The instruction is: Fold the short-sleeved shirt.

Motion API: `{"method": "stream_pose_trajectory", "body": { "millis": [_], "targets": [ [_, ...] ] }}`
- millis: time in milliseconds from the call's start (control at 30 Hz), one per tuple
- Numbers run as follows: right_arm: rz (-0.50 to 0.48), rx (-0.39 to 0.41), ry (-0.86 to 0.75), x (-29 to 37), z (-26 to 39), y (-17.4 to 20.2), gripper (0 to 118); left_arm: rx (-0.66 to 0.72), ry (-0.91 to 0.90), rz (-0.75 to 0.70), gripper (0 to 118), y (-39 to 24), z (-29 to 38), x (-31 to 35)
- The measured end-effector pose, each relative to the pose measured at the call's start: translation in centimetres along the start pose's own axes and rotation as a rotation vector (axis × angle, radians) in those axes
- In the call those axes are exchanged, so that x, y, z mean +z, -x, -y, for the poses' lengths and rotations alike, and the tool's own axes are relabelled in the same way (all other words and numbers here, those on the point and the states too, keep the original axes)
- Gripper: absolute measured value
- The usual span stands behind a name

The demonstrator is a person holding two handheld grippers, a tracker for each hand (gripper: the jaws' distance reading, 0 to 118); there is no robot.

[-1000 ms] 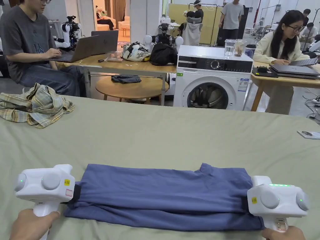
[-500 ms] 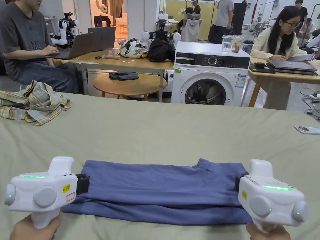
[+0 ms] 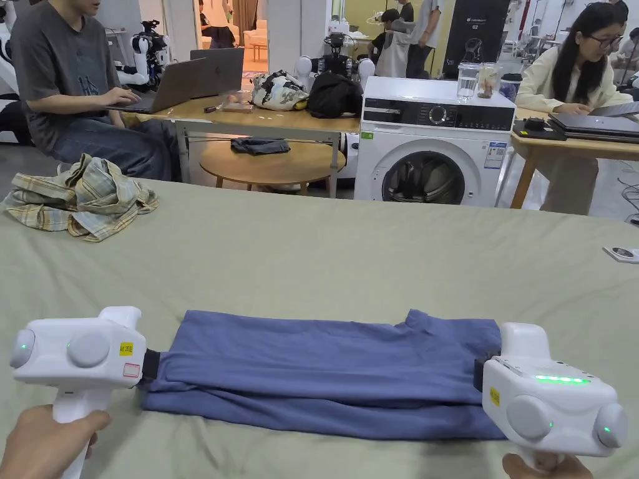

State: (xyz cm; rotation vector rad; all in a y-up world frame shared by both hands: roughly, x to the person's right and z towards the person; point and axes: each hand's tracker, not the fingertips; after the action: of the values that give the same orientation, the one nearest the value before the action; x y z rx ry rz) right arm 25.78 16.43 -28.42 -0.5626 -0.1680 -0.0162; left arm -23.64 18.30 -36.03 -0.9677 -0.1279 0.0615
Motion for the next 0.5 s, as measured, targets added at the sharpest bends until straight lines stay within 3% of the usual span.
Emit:
{"method": "stream_pose_trajectory", "body": {
  "millis": [100, 133, 300, 333, 367, 400, 467, 500],
  "targets": [
    [0.006, 0.001, 0.019, -0.1, 0.3, -0.4, 0, 0.032, 0.087, 0.03, 57, 0.6, -0.9, -2.0],
    [0.005, -0.001, 0.024, -0.2, 0.4, -0.6, 0, 0.038, 0.093, 0.034, 64, 0.1, -0.8, -2.2],
    [0.017, -0.011, 0.051, -0.2, 1.1, -1.5, 0, 0.039, 0.244, -0.033, 65, -1.6, 0.2, -6.5],
    [0.019, -0.012, 0.063, -0.2, 1.2, -1.8, 0, 0.001, 0.182, -0.072, 64, -2.3, 0.7, -6.0],
    [0.02, -0.015, 0.072, 0.0, 1.3, -2.2, 0, -0.003, 0.141, -0.09, 60, -2.2, 0.5, -6.3],
    [0.022, -0.018, 0.08, 0.0, 1.3, -2.6, 0, -0.012, 0.165, -0.117, 47, -2.5, 0.4, -6.7],
    [0.026, -0.024, 0.104, -0.4, 1.2, -3.6, 0, -0.1, 0.136, -0.099, 44, -3.6, 0.9, -6.2],
    [0.033, -0.024, 0.123, -0.5, 1.1, -4.3, 0, -0.116, 0.134, -0.09, 37, -3.9, 1.1, -6.0]
  ]
}}
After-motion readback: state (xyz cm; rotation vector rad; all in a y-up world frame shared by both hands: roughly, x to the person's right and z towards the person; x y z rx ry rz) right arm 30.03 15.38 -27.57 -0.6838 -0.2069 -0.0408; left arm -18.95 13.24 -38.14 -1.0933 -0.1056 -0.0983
